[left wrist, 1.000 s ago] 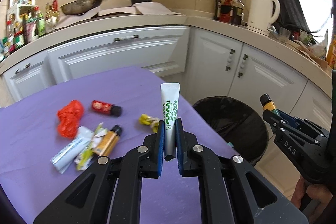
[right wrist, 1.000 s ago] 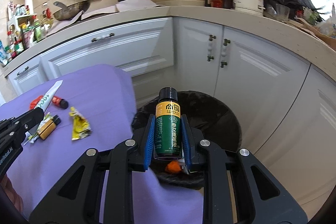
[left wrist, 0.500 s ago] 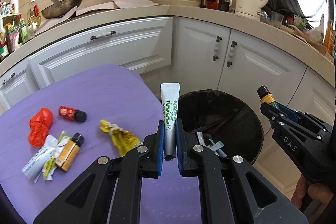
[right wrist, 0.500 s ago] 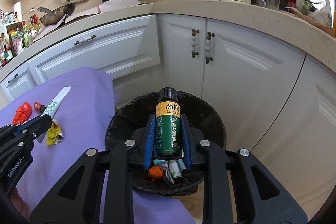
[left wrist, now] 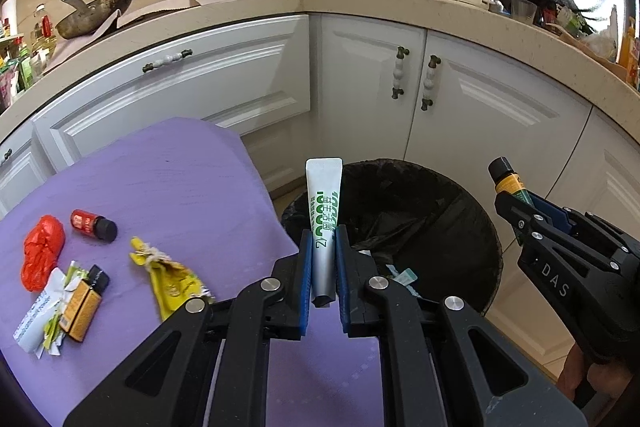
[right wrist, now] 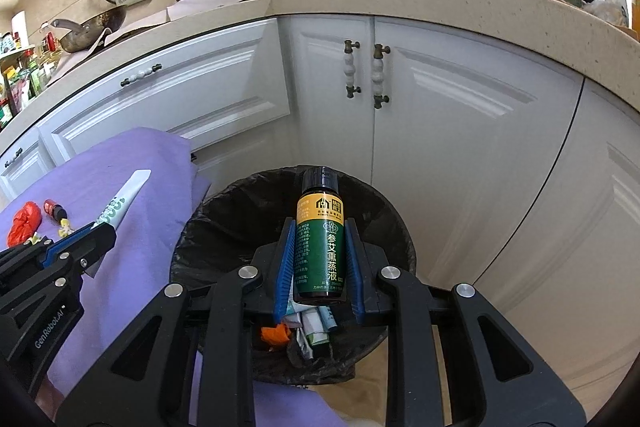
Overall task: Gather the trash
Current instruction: 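Open both grippers over the black bin to drop the bottle and tube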
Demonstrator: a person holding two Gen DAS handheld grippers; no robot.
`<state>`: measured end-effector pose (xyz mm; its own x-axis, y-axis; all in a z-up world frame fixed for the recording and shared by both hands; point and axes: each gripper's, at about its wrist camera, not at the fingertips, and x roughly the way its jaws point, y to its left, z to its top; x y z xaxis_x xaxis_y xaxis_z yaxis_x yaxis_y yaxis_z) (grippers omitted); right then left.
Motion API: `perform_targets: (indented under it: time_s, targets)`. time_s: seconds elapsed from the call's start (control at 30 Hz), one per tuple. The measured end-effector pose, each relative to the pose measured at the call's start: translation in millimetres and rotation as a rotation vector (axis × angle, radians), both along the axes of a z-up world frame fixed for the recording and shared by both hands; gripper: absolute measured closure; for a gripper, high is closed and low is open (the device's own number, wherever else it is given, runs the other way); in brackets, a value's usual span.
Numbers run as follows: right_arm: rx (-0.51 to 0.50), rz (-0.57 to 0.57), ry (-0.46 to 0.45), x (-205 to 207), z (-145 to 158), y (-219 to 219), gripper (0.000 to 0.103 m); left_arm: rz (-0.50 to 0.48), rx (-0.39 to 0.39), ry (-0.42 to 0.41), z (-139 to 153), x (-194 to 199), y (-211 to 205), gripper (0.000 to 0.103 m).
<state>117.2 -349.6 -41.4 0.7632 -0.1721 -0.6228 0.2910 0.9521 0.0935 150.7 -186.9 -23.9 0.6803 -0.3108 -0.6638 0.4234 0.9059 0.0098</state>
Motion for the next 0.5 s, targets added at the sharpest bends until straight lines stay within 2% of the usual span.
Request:
perform_targets:
  time_s: [0.13,0.27,0.37,0.5]
  targets:
    - [0.005,-0.01,-0.002,3,-3,-6,0.079,-0.005,0.008,0.0,-4,3,-7,0.087]
    - [0.008,-0.025,-0.005,4,-7,-12,0.07,-0.005,0.024,0.007,-9,7,-13,0.084]
    - [0.007,-0.032,-0.008,4,-7,-14,0.069,-0.008,0.035,0.02,-11,9,-16,0.075]
    - [0.004,-0.035,-0.011,3,-6,-14,0.069,0.002,0.025,0.017,-10,10,-14,0.071]
